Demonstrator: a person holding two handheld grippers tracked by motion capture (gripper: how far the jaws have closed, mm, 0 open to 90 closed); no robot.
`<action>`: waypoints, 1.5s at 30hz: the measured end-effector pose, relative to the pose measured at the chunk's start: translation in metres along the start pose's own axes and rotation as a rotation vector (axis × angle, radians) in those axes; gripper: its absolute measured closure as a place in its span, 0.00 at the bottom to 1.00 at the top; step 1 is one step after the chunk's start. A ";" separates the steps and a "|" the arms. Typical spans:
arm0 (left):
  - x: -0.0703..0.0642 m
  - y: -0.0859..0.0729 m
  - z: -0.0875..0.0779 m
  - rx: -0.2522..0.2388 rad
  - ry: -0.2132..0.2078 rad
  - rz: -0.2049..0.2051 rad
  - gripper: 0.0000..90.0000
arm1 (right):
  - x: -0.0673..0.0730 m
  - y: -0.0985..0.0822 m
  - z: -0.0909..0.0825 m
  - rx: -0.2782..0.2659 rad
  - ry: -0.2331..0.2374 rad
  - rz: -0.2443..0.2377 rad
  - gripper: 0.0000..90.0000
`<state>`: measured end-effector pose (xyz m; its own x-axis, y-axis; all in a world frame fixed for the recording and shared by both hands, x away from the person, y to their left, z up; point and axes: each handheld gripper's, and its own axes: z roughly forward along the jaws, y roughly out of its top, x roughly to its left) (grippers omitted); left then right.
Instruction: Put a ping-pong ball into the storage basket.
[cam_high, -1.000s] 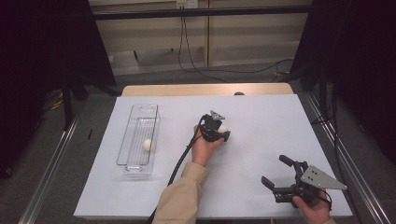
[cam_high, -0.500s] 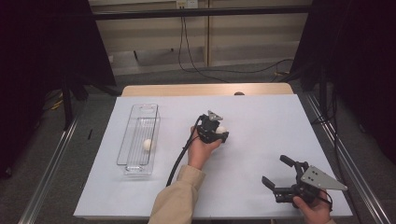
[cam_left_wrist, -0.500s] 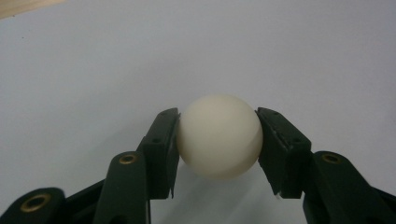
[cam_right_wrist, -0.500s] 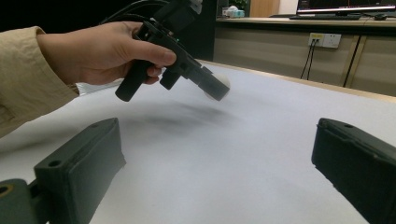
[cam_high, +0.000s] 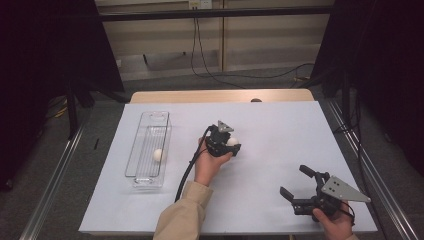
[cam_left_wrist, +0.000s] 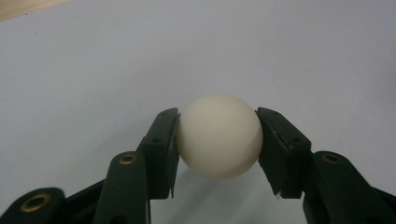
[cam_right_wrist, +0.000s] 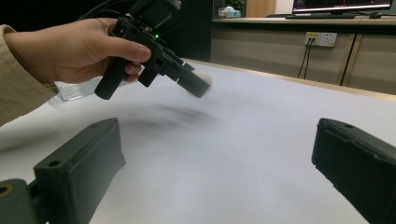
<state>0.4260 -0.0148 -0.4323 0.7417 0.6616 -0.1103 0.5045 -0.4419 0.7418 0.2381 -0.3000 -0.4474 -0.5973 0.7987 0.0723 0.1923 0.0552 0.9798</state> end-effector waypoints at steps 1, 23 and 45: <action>0.000 0.000 -0.002 0.002 -0.001 0.002 0.57 | 0.000 0.000 0.000 0.001 0.000 -0.002 0.02; 0.001 -0.008 -0.013 0.006 -0.009 0.003 0.57 | 0.000 -0.001 -0.002 0.003 -0.001 -0.003 0.02; 0.004 -0.017 -0.030 0.007 -0.011 -0.006 0.57 | 0.000 -0.002 -0.004 0.005 -0.003 0.002 0.02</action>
<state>0.4070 0.0132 -0.4251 0.7432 0.6578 -0.1224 0.5123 -0.4417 0.7365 0.2352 -0.3026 -0.4483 -0.5949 0.8004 0.0742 0.1974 0.0560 0.9787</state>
